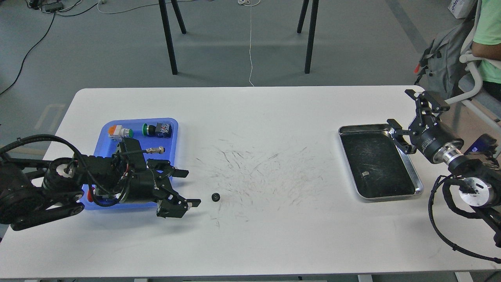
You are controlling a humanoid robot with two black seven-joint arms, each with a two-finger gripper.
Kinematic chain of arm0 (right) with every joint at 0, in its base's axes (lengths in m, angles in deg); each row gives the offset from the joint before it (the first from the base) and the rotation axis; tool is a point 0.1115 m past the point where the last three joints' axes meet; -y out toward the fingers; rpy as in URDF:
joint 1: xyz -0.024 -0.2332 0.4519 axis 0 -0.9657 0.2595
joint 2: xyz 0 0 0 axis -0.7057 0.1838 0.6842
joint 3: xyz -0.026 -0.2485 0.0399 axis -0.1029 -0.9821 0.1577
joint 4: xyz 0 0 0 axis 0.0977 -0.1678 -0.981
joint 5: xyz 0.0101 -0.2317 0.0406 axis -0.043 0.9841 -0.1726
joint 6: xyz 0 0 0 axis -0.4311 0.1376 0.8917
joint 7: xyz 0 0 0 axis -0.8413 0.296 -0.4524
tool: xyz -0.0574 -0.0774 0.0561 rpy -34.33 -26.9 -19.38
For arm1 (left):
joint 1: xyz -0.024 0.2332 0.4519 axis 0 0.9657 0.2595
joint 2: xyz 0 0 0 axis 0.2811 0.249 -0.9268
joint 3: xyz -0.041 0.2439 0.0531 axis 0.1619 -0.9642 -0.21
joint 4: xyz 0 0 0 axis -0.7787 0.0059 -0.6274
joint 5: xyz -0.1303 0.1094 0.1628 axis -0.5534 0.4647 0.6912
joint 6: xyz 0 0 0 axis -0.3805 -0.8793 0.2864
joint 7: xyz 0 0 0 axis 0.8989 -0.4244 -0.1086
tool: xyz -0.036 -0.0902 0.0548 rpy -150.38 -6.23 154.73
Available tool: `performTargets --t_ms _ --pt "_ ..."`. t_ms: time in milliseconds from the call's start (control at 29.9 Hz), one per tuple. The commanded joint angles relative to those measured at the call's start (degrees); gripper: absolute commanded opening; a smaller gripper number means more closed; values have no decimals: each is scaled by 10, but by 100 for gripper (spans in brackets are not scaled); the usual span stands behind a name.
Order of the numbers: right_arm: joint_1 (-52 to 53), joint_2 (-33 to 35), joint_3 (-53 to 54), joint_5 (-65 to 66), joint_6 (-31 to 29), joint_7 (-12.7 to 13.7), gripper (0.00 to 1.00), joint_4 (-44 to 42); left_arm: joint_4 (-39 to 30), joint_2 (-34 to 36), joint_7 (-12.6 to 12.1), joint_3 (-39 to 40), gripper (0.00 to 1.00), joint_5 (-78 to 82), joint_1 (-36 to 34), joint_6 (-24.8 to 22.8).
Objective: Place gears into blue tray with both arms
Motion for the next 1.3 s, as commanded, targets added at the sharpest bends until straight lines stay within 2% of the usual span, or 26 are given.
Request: performTargets --t_ms 0,167,435,702,903,1003,1271 --pt "1 -1 0 7 5 0 94 0 14 -26 0 -6 98 3 -2 19" --pt "1 -1 0 14 6 0 94 0 26 -58 0 -11 95 4 1 32" --pt "-2 -1 -1 17 10 0 94 0 94 -107 0 -40 89 4 20 93" --pt "-3 -7 -3 28 13 0 94 0 131 -122 0 -42 81 4 36 100" --pt "-2 -10 -11 29 15 0 94 -1 136 -120 0 -43 70 9 49 121" --pt "-2 -10 -11 29 15 0 94 -1 136 -117 0 -43 58 16 49 122" --pt "-2 -10 -13 30 18 0 94 -1 135 -117 0 -43 53 22 50 122"
